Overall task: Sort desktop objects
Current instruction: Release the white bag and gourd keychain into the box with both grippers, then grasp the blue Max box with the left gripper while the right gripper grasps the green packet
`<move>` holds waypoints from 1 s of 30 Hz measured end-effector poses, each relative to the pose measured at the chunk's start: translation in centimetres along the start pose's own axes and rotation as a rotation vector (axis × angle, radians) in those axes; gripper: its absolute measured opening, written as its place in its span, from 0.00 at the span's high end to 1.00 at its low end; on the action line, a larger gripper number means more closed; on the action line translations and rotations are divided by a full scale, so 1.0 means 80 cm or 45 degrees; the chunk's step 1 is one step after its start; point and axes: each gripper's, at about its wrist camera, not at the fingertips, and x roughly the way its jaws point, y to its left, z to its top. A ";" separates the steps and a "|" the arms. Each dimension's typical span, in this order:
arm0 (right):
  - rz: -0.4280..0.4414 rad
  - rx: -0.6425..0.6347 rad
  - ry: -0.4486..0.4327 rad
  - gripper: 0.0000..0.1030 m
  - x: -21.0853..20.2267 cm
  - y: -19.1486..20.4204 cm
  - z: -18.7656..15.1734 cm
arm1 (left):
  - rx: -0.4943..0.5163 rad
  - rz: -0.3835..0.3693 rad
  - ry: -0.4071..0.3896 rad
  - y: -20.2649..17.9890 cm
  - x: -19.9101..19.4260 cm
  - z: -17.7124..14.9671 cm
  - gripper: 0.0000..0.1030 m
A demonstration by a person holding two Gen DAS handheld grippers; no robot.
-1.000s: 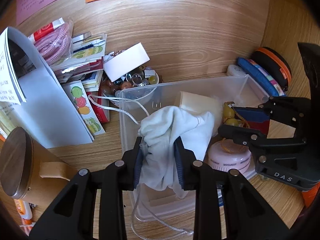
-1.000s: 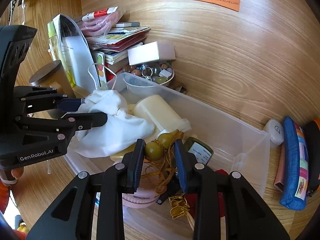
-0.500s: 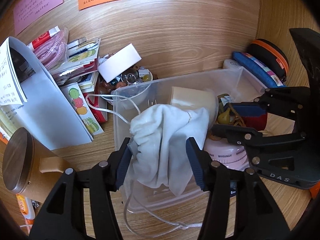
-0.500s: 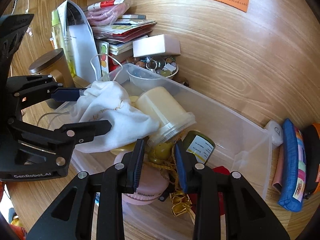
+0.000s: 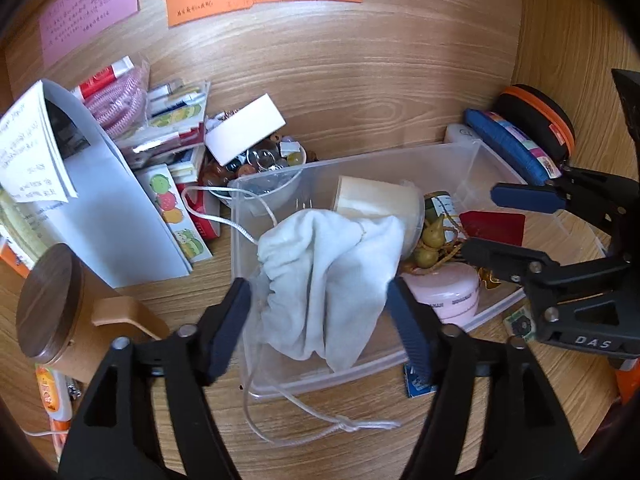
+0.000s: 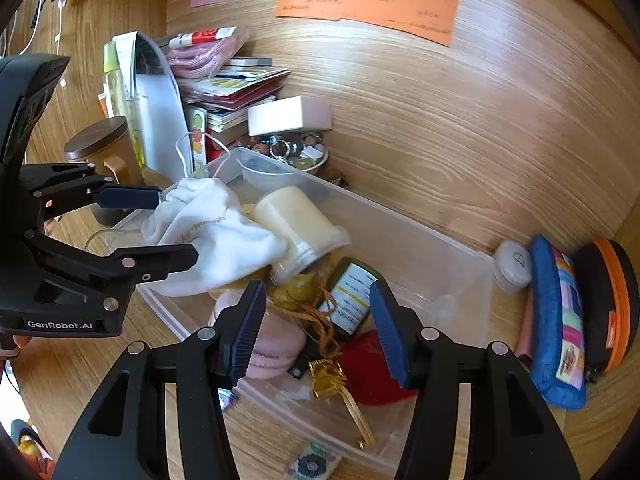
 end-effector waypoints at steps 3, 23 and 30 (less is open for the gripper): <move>-0.001 0.027 0.000 0.51 -0.010 -0.005 -0.007 | 0.006 0.012 -0.014 -0.004 -0.011 -0.001 0.28; -0.048 0.161 -0.144 0.26 -0.118 -0.025 -0.063 | 0.004 0.058 -0.102 -0.032 -0.086 -0.028 0.08; -0.033 0.209 -0.088 0.26 -0.116 -0.026 -0.105 | -0.012 0.006 -0.029 -0.052 -0.071 -0.057 0.08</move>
